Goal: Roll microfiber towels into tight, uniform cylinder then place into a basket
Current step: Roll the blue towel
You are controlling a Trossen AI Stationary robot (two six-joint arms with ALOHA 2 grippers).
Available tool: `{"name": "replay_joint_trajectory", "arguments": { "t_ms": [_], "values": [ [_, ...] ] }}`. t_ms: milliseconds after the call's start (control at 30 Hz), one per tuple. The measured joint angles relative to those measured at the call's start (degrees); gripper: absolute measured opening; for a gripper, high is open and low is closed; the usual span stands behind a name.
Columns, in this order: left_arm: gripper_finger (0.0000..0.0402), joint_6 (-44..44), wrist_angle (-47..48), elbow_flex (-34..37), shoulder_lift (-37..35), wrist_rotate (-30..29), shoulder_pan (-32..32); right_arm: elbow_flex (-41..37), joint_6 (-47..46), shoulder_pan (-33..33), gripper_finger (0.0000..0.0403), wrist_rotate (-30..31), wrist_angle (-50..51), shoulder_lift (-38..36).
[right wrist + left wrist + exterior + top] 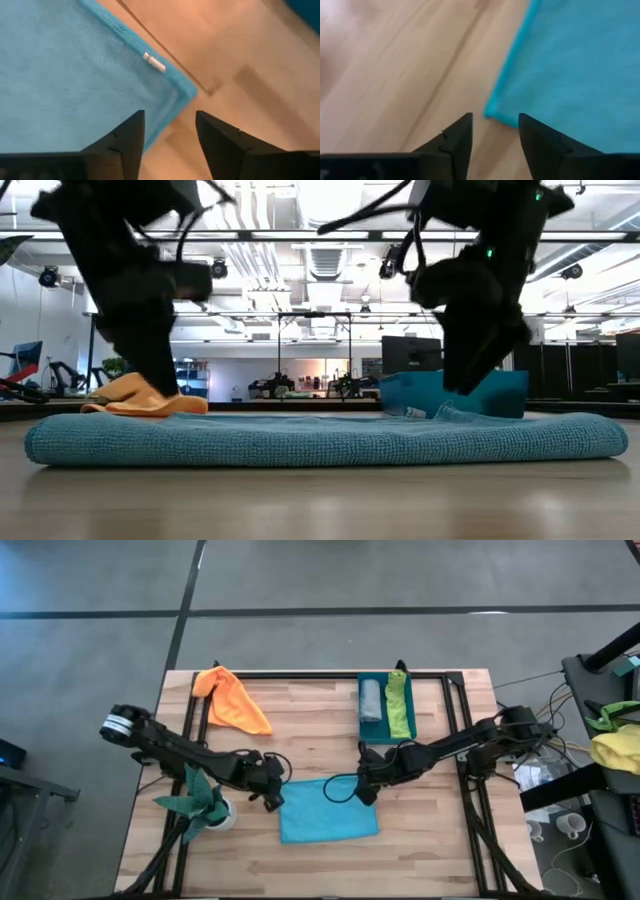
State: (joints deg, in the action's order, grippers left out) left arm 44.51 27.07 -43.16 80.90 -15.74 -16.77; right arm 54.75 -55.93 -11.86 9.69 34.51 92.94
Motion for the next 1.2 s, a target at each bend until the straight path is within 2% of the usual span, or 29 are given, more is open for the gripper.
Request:
{"name": "replay_joint_trajectory", "arguments": {
  "t_ms": [133, 267, 467, 667, 833, 967, 1100, 1200],
  "values": [
    [0.0152, -1.3, -7.6, 0.8, -4.2, 0.3, -0.4, -0.4, -11.3, 0.0, 0.0199, -4.1, -0.2, -1.0],
    [0.0153, -3.3, -20.0, 2.5, -4.9, 0.3, -0.8, -1.9, -19.9, -0.2, 0.0217, -3.9, -0.5, -0.9],
    [0.0153, -1.6, -30.5, 3.3, 0.9, 0.8, -1.3, -2.2, -28.0, -2.6, 0.0230, 0.2, -2.2, 1.4],
    [0.0153, 0.0, -37.3, 3.3, 9.6, 1.3, -2.1, -2.1, -32.1, -4.7, 0.0219, 0.8, -7.1, 7.4],
    [0.0153, 0.8, -40.5, 2.4, 16.0, 3.9, -3.0, -1.1, -33.3, -4.6, 0.0169, 0.4, -8.3, 9.1],
    [0.0153, 5.9, -41.9, 1.0, 19.8, 3.4, -3.3, -0.7, -29.9, -4.6, 0.0098, 0.6, -7.3, 8.8],
    [0.0153, 5.4, -43.8, -0.4, 20.7, 3.4, -3.5, -0.6, -27.5, -4.3, 0.0024, 0.4, -6.6, 8.8],
    [0.0153, 3.5, -44.4, -2.2, 19.0, 3.4, -3.5, 0.7, -24.8, -4.0, 0.0015, -1.9, -2.8, 8.6]
  ]
}}
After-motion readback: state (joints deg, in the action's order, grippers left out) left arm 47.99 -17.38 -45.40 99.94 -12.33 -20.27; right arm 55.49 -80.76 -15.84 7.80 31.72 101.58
